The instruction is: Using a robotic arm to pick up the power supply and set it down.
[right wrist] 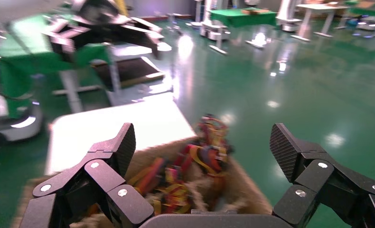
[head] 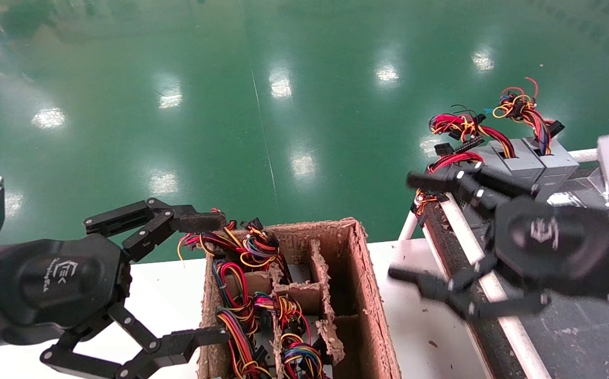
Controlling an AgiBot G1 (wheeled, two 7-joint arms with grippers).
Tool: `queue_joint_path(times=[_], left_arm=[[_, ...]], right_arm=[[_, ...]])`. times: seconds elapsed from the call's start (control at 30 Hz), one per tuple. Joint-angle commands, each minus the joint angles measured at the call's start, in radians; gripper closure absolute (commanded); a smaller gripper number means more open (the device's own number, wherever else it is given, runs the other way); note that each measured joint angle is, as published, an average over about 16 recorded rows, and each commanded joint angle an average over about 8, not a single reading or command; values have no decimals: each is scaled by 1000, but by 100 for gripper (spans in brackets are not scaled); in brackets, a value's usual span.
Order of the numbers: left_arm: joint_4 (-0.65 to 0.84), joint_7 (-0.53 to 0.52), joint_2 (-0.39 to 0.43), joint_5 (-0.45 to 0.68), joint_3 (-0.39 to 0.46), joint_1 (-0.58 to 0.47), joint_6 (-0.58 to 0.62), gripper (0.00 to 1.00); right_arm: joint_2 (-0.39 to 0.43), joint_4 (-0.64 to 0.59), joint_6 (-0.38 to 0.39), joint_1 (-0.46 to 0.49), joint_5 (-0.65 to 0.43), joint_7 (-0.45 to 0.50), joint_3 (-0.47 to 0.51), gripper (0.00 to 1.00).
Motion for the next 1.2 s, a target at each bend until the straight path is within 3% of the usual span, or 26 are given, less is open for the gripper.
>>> queue_joint_path(times=[0.03, 0.37, 1.2], left_arm=[[0, 0, 0, 0, 0, 0, 0, 0], [0, 0, 0, 0, 0, 0, 0, 0], [0, 0, 0, 0, 0, 0, 0, 0]], right_arm=[[4, 40, -8, -29, 22, 18, 5, 0], [14, 150, -30, -110, 83, 63, 19, 0], [12, 120, -24, -88, 66, 54, 16, 0]])
